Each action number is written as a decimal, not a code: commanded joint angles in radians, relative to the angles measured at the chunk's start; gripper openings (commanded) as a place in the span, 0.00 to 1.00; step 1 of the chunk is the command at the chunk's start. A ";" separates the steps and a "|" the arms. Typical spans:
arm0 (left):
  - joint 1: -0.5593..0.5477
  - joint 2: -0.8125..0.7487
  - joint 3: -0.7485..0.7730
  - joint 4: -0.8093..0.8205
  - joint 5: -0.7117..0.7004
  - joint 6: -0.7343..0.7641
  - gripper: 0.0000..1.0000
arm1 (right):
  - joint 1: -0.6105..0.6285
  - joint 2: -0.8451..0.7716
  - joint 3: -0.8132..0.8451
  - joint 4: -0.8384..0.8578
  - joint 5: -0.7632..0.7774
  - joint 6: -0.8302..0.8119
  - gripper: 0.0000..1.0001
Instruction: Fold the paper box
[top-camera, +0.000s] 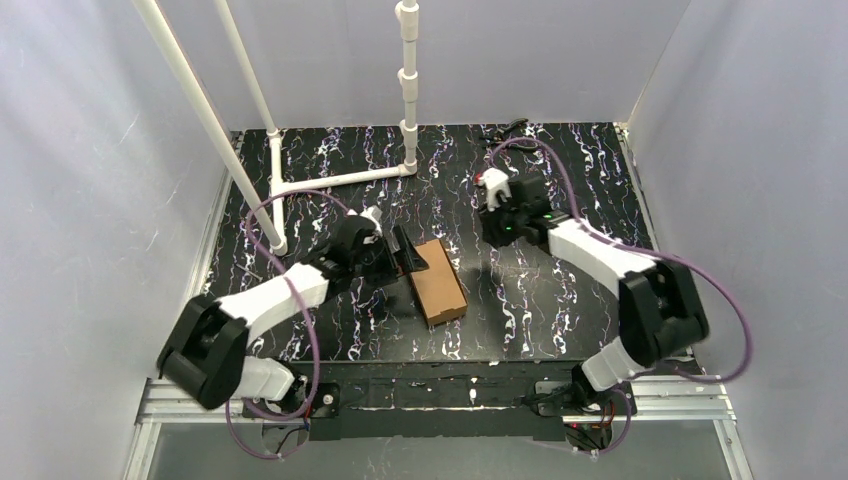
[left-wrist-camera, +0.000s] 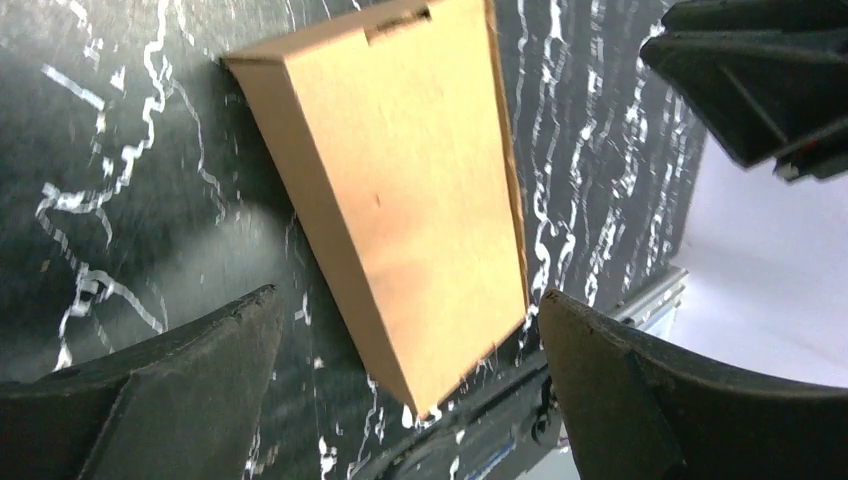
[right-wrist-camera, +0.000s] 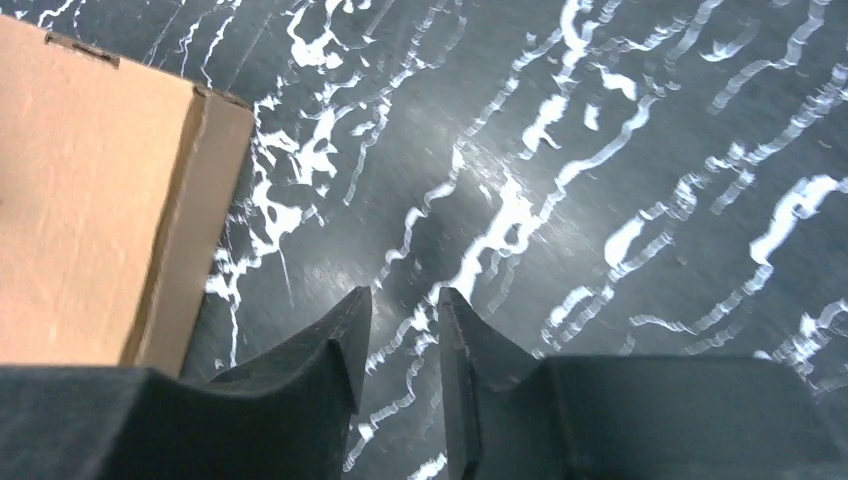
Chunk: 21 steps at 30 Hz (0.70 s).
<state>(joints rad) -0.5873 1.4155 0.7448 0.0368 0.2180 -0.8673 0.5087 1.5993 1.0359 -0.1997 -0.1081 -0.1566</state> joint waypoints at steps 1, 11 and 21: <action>-0.006 -0.216 -0.136 -0.021 -0.012 -0.031 0.98 | -0.097 -0.176 -0.130 0.107 -0.234 0.016 0.42; -0.006 -0.521 -0.374 -0.107 -0.135 -0.114 0.47 | -0.186 -0.187 -0.296 0.423 -0.708 0.382 0.62; -0.009 -0.218 -0.276 0.044 -0.050 -0.093 0.24 | -0.138 0.001 -0.257 0.454 -0.757 0.424 0.83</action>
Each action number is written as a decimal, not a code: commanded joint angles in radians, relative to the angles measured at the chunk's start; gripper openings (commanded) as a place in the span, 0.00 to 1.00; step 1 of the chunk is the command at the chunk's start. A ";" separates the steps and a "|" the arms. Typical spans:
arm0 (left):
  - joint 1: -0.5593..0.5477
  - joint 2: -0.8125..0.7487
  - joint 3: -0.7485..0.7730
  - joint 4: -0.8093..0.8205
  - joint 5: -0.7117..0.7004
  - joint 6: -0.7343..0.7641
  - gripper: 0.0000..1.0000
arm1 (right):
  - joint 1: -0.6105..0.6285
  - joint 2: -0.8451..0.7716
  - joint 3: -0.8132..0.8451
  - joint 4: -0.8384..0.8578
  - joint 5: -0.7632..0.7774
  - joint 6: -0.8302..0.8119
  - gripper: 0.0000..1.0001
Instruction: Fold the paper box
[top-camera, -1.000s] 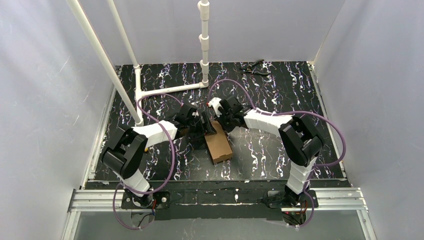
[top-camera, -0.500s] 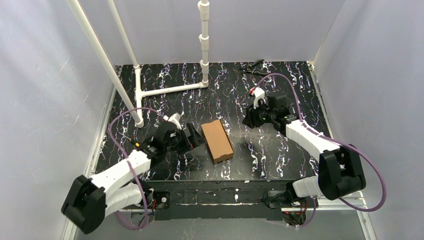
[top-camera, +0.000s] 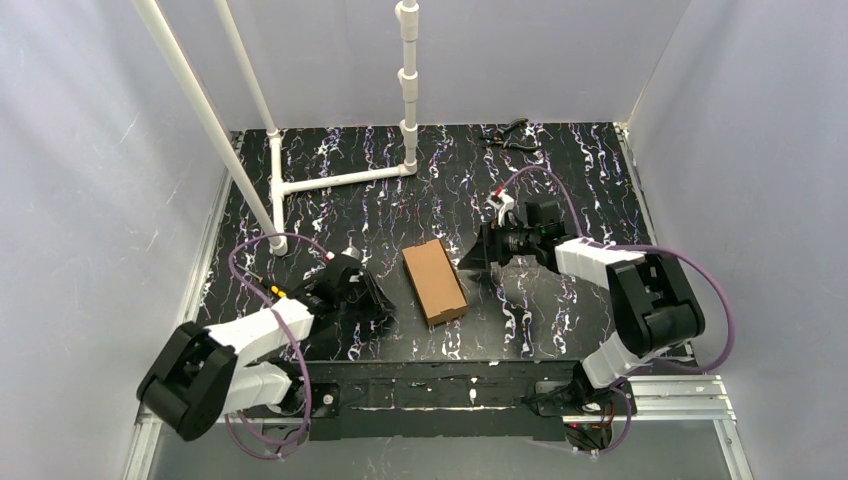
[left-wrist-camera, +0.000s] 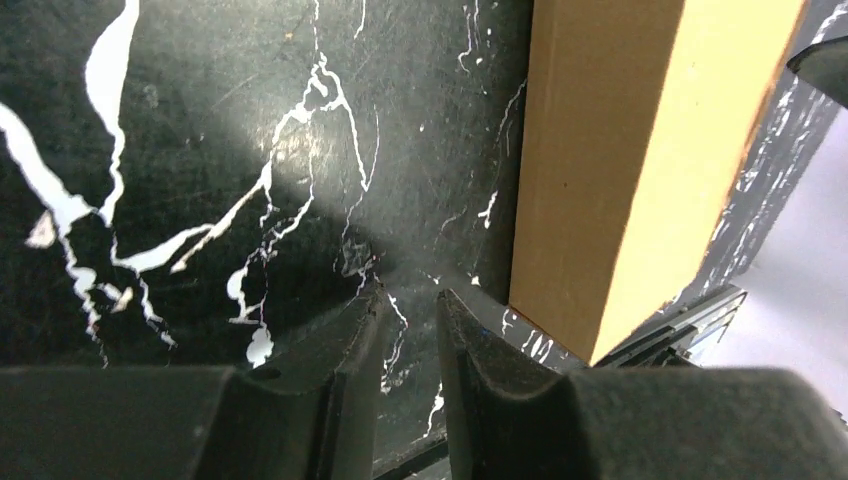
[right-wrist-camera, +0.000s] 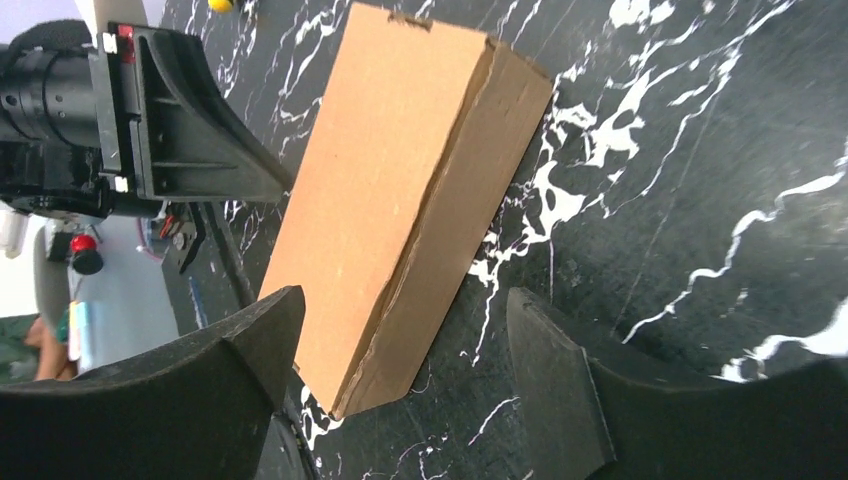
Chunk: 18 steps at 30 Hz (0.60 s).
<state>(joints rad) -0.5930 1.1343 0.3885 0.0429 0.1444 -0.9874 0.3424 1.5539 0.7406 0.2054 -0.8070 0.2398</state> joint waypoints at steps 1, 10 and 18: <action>-0.004 0.083 0.095 0.044 0.030 0.033 0.24 | 0.039 0.058 0.046 0.044 -0.054 0.021 0.84; -0.014 0.288 0.198 0.133 0.095 0.043 0.22 | 0.082 0.145 0.129 -0.031 -0.045 -0.017 0.79; -0.028 0.364 0.246 0.162 0.123 0.041 0.22 | 0.116 0.138 0.152 -0.086 -0.012 -0.060 0.62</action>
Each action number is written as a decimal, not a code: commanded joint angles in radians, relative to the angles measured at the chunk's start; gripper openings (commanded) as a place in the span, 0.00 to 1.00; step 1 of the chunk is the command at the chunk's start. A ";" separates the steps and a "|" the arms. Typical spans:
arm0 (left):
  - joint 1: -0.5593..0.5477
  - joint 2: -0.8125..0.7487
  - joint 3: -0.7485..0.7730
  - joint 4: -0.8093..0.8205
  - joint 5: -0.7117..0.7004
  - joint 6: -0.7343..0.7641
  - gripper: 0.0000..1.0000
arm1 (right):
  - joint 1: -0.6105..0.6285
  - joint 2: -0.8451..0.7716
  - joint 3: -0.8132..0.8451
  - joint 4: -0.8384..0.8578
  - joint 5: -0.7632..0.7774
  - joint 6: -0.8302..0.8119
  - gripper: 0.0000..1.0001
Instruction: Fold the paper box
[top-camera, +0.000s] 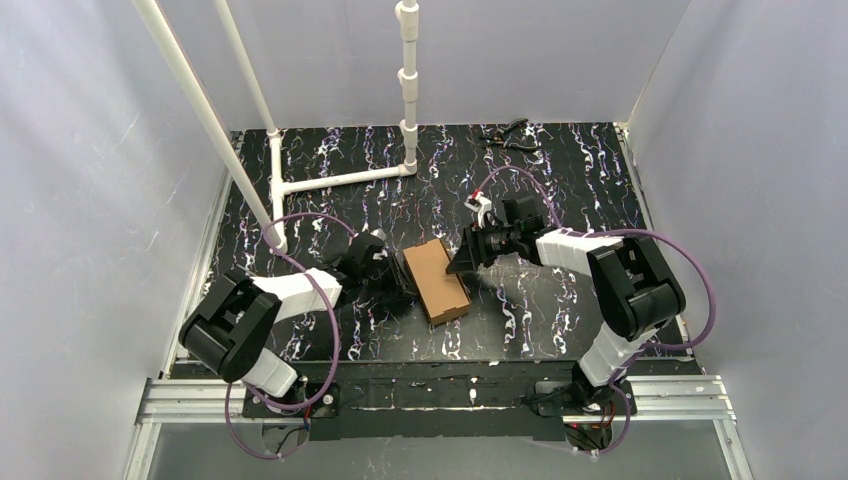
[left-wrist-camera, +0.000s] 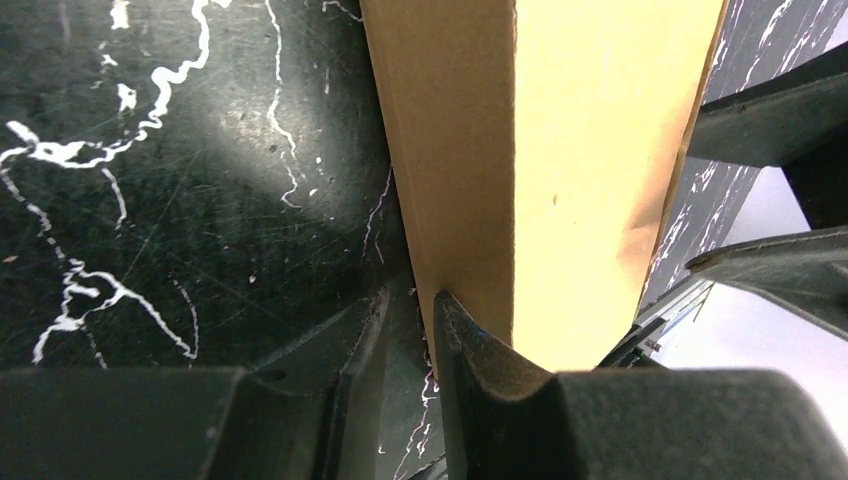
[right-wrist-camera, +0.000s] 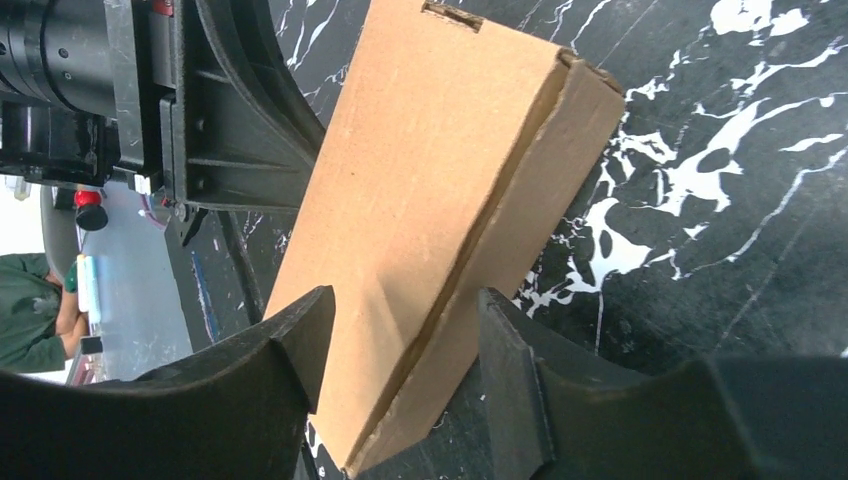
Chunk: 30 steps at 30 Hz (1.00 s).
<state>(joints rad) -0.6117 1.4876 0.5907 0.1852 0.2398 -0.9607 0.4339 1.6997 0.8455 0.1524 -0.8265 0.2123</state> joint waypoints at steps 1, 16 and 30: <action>-0.010 0.016 0.050 0.022 0.031 0.015 0.22 | 0.029 -0.008 0.047 -0.037 0.010 -0.034 0.58; -0.031 0.143 0.206 0.030 0.069 0.014 0.22 | 0.037 -0.132 0.105 -0.203 0.099 -0.160 0.41; 0.006 0.311 0.353 -0.050 -0.003 -0.018 0.22 | 0.188 -0.081 0.292 -0.477 0.255 -0.312 0.41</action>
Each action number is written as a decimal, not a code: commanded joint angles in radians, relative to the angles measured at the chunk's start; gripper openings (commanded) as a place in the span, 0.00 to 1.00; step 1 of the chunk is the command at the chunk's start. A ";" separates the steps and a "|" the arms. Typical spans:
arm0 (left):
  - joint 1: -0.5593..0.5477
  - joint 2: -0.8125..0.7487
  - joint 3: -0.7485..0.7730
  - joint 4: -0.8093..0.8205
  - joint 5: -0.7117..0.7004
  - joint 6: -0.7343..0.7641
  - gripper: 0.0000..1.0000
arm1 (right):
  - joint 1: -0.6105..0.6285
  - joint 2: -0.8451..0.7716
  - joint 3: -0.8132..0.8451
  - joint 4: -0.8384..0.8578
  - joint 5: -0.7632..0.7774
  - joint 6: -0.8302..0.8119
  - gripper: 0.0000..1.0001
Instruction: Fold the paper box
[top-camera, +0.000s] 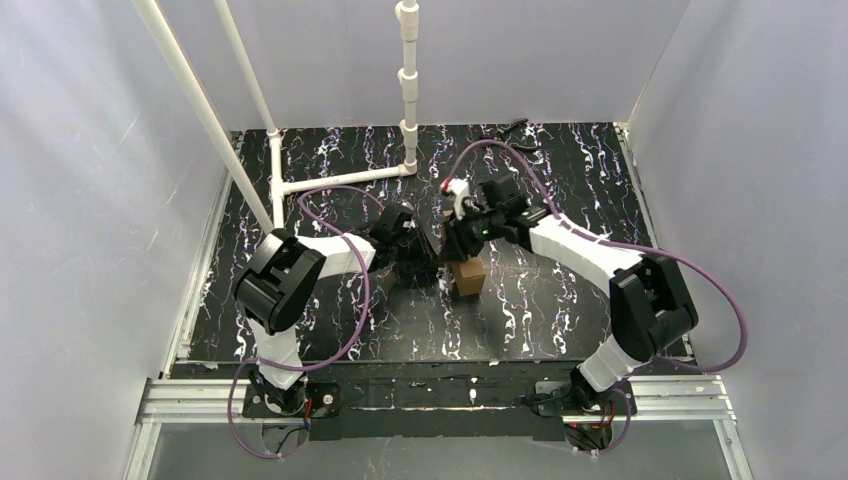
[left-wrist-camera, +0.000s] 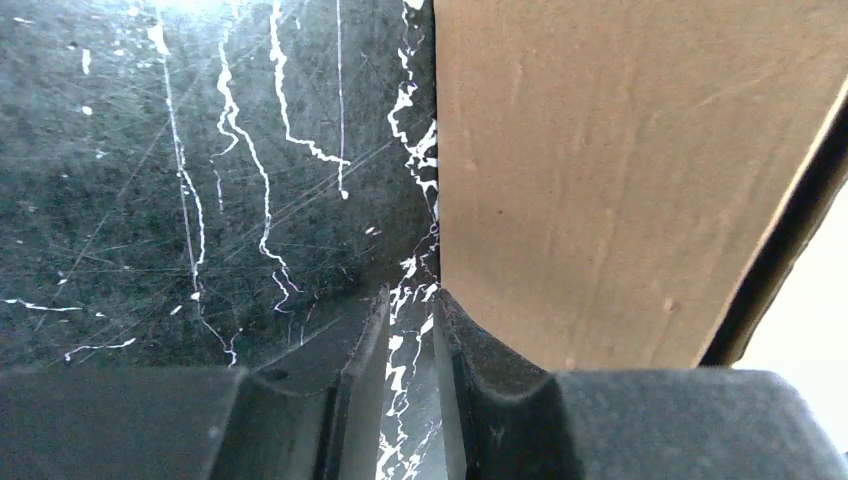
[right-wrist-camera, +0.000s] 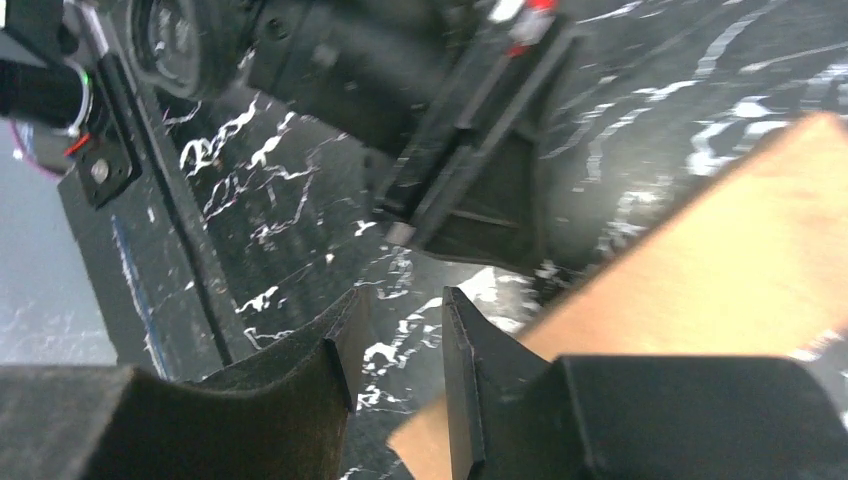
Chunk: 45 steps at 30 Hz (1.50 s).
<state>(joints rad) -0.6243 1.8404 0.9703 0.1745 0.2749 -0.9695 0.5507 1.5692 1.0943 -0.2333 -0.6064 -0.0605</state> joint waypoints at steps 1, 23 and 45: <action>0.028 -0.059 -0.048 -0.047 -0.046 -0.003 0.23 | 0.086 0.063 0.053 -0.094 0.042 -0.038 0.41; 0.069 -0.755 -0.506 -0.010 0.044 0.055 0.98 | -0.238 -0.257 -0.126 0.038 0.226 -0.035 0.40; 0.079 -1.053 -0.663 0.002 0.017 -0.026 0.98 | 0.011 -0.035 -0.027 -0.014 0.409 -0.101 0.06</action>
<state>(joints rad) -0.5529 0.8551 0.3515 0.1875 0.3099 -0.9745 0.5014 1.5311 1.0023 -0.2310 -0.2436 -0.1181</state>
